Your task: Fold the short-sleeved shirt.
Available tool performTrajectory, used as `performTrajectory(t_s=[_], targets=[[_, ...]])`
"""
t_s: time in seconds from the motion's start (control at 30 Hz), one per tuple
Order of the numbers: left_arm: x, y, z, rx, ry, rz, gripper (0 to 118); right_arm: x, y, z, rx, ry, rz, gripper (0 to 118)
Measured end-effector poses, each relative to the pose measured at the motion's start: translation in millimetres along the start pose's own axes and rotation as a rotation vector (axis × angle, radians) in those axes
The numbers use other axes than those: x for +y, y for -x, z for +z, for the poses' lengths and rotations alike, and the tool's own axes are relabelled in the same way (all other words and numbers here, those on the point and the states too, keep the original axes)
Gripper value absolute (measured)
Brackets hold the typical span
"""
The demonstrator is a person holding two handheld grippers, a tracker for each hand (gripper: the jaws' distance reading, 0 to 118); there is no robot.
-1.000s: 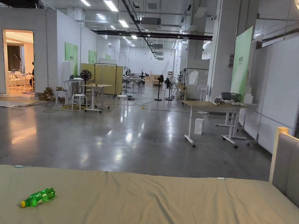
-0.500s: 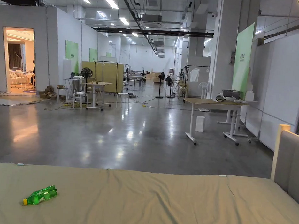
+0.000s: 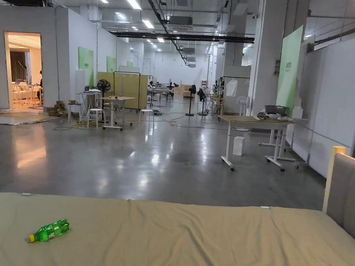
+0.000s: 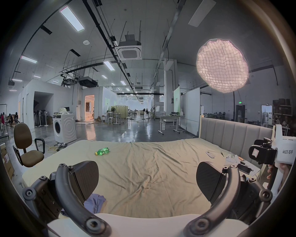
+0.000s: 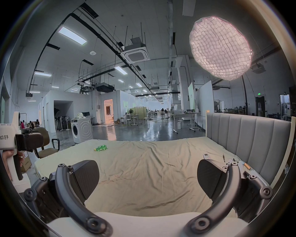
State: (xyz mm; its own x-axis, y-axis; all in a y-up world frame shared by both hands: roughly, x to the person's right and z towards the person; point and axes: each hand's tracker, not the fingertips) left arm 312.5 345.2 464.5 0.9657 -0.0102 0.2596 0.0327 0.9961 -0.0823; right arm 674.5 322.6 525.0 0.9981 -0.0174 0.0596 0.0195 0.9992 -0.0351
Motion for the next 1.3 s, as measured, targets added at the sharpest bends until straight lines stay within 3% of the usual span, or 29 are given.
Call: performTrajectory(t_s=[0.53,0.73,0.77,0.9,1.1,1.3], targets=[[-1,-2,-2,-0.009,0.008,-0.004,118,1,3,-1,-0.019,0.007,0.021,118],[-4,-2,-4,0.003,0.041,-0.002,118,1,-3,-6,-0.010,0.089,-0.101,118],[-4,-2,-4,0.001,0.040,-0.001,118,6,-2,-5,-0.011,0.046,-0.068,118],[-1,-3,-3,-0.020,0.028,0.004,118,21,1,0,0.022,0.081,-0.128,118],[3,-6,-5,-0.027,0.019,0.000,118,48,17,2,-0.091,0.172,-0.180,118],[3,-5,-4,-0.040,0.023,0.015,118,49,13,4,-0.012,0.160,-0.256,118]])
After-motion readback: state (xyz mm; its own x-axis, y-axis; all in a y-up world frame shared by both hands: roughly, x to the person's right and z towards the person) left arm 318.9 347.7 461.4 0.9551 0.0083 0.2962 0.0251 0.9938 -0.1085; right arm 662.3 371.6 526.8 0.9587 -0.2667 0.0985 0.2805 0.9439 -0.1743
